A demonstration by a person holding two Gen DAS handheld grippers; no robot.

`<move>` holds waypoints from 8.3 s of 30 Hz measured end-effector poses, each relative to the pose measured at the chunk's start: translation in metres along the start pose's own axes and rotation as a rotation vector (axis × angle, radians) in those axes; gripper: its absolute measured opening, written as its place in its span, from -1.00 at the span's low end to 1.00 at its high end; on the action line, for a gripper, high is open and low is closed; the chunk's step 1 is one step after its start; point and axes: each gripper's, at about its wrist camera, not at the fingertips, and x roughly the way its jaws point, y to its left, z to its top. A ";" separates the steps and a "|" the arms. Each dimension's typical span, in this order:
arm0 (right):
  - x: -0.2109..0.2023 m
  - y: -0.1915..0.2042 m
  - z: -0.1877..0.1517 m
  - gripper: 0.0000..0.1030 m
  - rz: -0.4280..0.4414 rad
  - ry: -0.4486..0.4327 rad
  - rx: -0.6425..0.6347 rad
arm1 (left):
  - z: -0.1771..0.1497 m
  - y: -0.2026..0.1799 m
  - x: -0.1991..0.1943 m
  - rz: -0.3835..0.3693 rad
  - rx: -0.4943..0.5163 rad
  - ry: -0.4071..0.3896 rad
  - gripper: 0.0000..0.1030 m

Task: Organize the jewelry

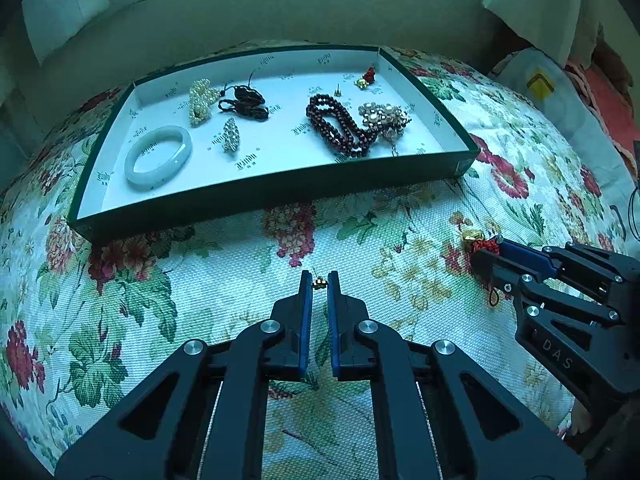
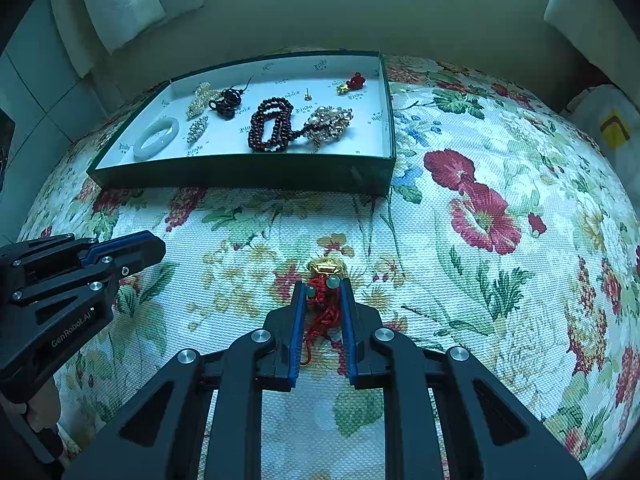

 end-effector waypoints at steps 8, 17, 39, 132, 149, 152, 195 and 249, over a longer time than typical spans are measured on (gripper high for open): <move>-0.016 0.006 0.010 -0.67 0.028 -0.045 0.010 | 0.011 0.012 -0.014 0.001 -0.022 -0.036 -0.86; -0.031 0.020 0.047 -0.67 0.059 -0.131 0.005 | 0.034 0.031 -0.023 0.013 -0.045 -0.082 -0.86; 0.037 0.076 0.124 -0.68 0.116 -0.149 -0.069 | 0.086 0.087 0.018 0.100 -0.082 -0.113 -0.86; 0.137 0.055 0.208 -0.67 0.011 0.005 -0.061 | 0.172 0.156 0.103 0.193 -0.153 -0.016 -0.85; 0.142 0.053 0.206 -0.63 0.014 0.028 -0.041 | 0.171 0.157 0.098 0.200 -0.158 -0.038 -0.41; 0.142 0.052 0.206 -0.22 0.018 0.031 -0.037 | 0.171 0.157 0.098 0.199 -0.156 -0.037 -0.41; 0.081 0.031 0.163 0.55 -0.073 -0.109 0.036 | 0.137 0.130 0.039 0.201 -0.148 -0.158 0.81; -0.204 0.080 0.024 0.65 -0.020 -0.429 -0.013 | -0.016 0.032 -0.241 0.292 -0.159 -0.447 0.96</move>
